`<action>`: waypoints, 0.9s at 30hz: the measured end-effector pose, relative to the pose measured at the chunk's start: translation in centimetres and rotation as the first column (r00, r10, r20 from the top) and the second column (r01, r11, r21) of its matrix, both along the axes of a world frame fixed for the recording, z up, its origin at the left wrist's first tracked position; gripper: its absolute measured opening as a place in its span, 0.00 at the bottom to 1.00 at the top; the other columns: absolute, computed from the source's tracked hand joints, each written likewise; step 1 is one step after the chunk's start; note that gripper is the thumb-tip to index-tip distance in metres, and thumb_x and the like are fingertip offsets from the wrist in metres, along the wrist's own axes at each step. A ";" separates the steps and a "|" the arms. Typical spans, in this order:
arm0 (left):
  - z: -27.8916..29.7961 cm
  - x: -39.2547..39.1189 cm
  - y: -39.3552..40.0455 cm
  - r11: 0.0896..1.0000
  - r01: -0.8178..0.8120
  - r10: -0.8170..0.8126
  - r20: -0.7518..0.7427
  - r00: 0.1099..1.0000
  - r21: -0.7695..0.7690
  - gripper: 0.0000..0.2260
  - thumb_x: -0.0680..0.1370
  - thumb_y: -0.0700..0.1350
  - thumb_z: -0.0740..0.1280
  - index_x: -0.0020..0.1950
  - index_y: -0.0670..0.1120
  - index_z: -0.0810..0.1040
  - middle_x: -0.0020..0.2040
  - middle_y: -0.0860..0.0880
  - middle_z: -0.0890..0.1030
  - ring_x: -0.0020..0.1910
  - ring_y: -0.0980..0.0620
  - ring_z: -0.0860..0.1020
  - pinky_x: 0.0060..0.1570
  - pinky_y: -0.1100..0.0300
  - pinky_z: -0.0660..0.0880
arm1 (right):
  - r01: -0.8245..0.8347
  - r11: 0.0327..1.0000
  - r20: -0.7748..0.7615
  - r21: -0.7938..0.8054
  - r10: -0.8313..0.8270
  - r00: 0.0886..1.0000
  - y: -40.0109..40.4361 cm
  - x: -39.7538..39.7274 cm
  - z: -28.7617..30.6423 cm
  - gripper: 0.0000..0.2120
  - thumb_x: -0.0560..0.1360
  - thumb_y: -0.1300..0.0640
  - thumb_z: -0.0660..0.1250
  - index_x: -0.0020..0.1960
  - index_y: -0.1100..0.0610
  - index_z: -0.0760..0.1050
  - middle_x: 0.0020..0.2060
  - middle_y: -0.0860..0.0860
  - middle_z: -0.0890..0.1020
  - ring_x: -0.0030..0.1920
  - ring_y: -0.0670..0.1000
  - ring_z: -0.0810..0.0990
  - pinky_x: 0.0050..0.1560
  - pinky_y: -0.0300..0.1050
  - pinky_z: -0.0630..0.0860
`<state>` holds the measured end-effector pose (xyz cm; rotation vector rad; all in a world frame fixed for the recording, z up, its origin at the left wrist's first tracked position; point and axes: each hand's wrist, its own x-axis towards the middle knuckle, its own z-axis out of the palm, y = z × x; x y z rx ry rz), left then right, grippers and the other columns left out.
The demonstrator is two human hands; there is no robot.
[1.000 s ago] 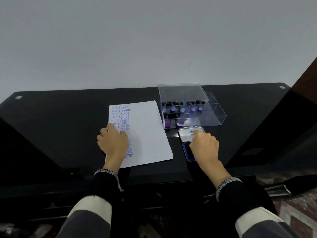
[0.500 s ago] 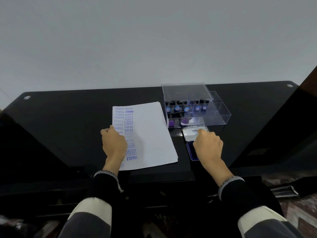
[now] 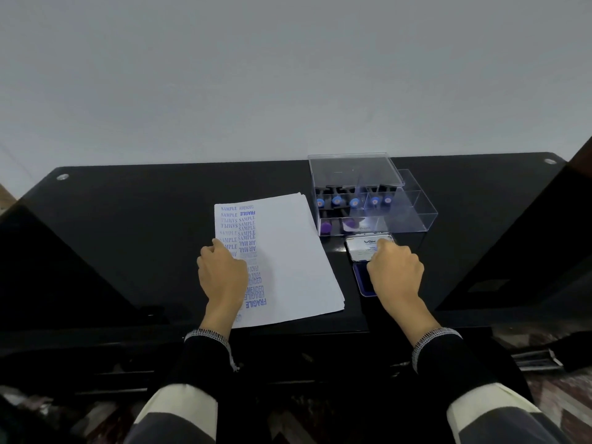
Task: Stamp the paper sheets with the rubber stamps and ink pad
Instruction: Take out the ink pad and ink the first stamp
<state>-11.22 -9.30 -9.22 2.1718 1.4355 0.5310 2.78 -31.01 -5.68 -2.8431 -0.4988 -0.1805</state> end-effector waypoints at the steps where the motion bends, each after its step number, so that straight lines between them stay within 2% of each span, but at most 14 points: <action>1: -0.1 0.0 0.0 1.000 -0.002 0.002 -0.027 1.000 0.005 0.18 0.76 0.38 0.63 0.65 0.38 0.68 0.59 0.40 0.72 0.54 0.43 0.72 0.50 0.50 0.74 | -0.009 1.000 0.009 -0.019 0.009 1.000 0.1 -0.1 0.0 0.07 0.75 0.67 0.59 0.40 0.58 0.66 0.38 0.56 0.77 0.36 0.56 0.72 0.36 0.46 0.65; 3: -0.1 0.1 -0.1 1.000 -0.015 0.016 -0.069 0.998 0.015 0.21 0.75 0.41 0.62 0.68 0.38 0.66 0.60 0.41 0.71 0.54 0.42 0.72 0.53 0.48 0.73 | -0.024 0.999 0.023 -0.043 0.025 0.999 0.2 -0.1 0.1 0.07 0.74 0.67 0.60 0.40 0.58 0.67 0.39 0.56 0.79 0.36 0.56 0.73 0.35 0.45 0.66; 8: 0.4 0.1 -0.1 0.997 -0.050 0.057 -0.131 0.990 0.058 0.14 0.76 0.41 0.61 0.60 0.39 0.69 0.58 0.41 0.72 0.54 0.42 0.72 0.53 0.49 0.68 | -0.047 0.996 0.019 -0.079 0.049 0.999 0.5 0.4 0.5 0.07 0.75 0.66 0.60 0.40 0.58 0.67 0.41 0.56 0.79 0.41 0.58 0.79 0.36 0.46 0.66; 13: 0.6 0.4 0.4 0.995 -0.052 0.067 -0.167 0.984 0.088 0.16 0.76 0.43 0.62 0.62 0.39 0.68 0.62 0.41 0.68 0.59 0.41 0.68 0.57 0.48 0.66 | -0.028 0.999 -0.001 -0.029 0.028 1.000 0.3 0.8 0.2 0.06 0.74 0.66 0.60 0.39 0.59 0.69 0.38 0.55 0.76 0.40 0.58 0.78 0.35 0.46 0.66; 16: 0.5 0.4 1.3 0.991 0.005 0.014 -0.137 0.990 0.133 0.18 0.76 0.42 0.62 0.65 0.40 0.69 0.66 0.42 0.67 0.62 0.40 0.66 0.60 0.47 0.64 | -0.050 0.997 -0.015 -0.056 0.049 0.999 0.4 0.9 0.6 0.07 0.74 0.66 0.61 0.39 0.58 0.67 0.36 0.53 0.71 0.43 0.59 0.79 0.36 0.46 0.67; 19: 0.3 0.4 2.6 0.979 0.102 -0.091 -0.067 0.994 0.175 0.18 0.77 0.41 0.62 0.67 0.42 0.71 0.69 0.44 0.67 0.66 0.41 0.64 0.64 0.45 0.62 | -0.059 0.996 -0.015 -0.060 0.059 0.998 0.6 0.9 0.7 0.07 0.74 0.66 0.61 0.39 0.58 0.66 0.36 0.53 0.70 0.43 0.59 0.79 0.36 0.46 0.67; 23: -0.1 0.7 3.7 0.952 0.222 -0.222 -0.024 0.975 0.211 0.18 0.79 0.43 0.62 0.68 0.44 0.73 0.71 0.46 0.69 0.71 0.45 0.62 0.70 0.45 0.60 | -0.032 0.999 0.001 -0.006 0.032 0.999 -0.1 0.6 -0.1 0.07 0.75 0.66 0.59 0.39 0.59 0.67 0.35 0.54 0.72 0.37 0.58 0.75 0.35 0.46 0.65; 27: -0.8 0.7 4.6 0.944 0.256 -0.251 -0.048 0.967 0.208 0.18 0.80 0.47 0.62 0.70 0.46 0.72 0.73 0.47 0.67 0.75 0.45 0.59 0.74 0.46 0.53 | -0.018 1.000 0.014 -0.015 0.018 1.000 -0.2 0.5 -0.3 0.05 0.75 0.65 0.59 0.41 0.58 0.69 0.39 0.57 0.79 0.37 0.59 0.75 0.35 0.46 0.65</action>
